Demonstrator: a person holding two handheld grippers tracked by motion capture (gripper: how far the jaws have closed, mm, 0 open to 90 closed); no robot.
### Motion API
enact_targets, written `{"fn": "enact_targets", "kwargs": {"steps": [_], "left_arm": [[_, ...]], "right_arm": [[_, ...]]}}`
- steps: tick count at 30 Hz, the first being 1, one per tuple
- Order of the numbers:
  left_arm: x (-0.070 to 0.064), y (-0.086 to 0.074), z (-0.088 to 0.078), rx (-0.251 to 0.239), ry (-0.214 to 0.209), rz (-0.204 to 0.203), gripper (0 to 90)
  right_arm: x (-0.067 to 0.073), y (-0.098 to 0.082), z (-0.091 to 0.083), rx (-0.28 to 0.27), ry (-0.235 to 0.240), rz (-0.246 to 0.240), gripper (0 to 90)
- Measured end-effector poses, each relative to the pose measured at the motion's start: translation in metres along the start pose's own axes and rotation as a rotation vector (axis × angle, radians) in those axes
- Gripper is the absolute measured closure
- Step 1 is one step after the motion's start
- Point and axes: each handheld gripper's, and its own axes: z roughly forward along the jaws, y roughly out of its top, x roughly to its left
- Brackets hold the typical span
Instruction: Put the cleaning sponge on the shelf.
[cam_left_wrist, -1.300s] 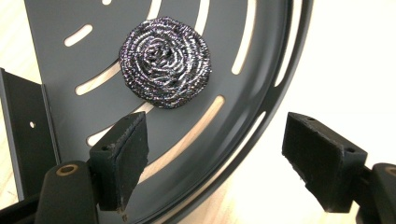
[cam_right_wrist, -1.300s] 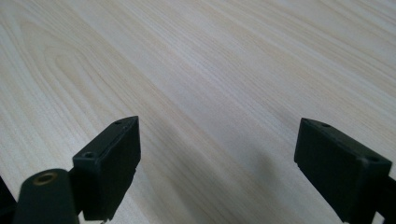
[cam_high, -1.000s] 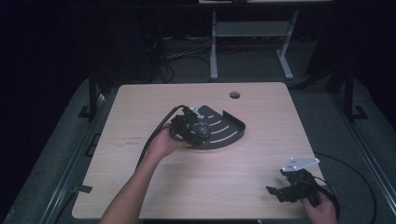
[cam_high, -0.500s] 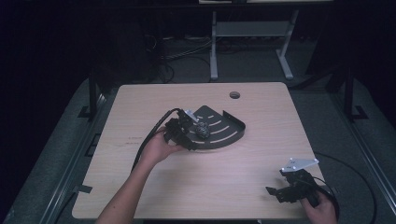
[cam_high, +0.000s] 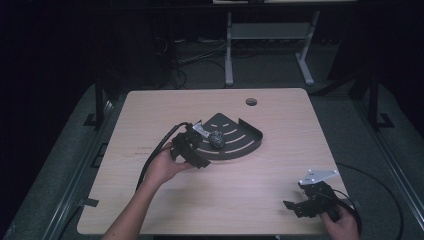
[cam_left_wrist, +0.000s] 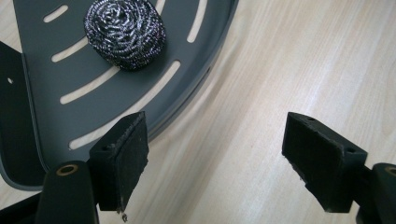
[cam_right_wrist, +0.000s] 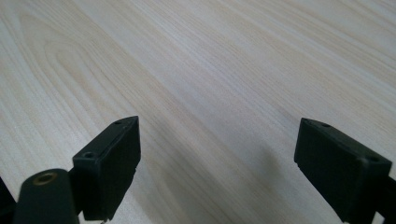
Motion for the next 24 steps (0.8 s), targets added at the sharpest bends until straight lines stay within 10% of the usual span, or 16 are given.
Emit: {"fn": "enact_targets", "kwargs": {"steps": [24], "left_arm": [[-0.02, -0.038, -0.009, -0.034, 0.001, -0.012, 22.0]], "right_arm": [[0.002, 0.003, 0.002, -0.001, 0.006, -0.002, 14.3]]}}
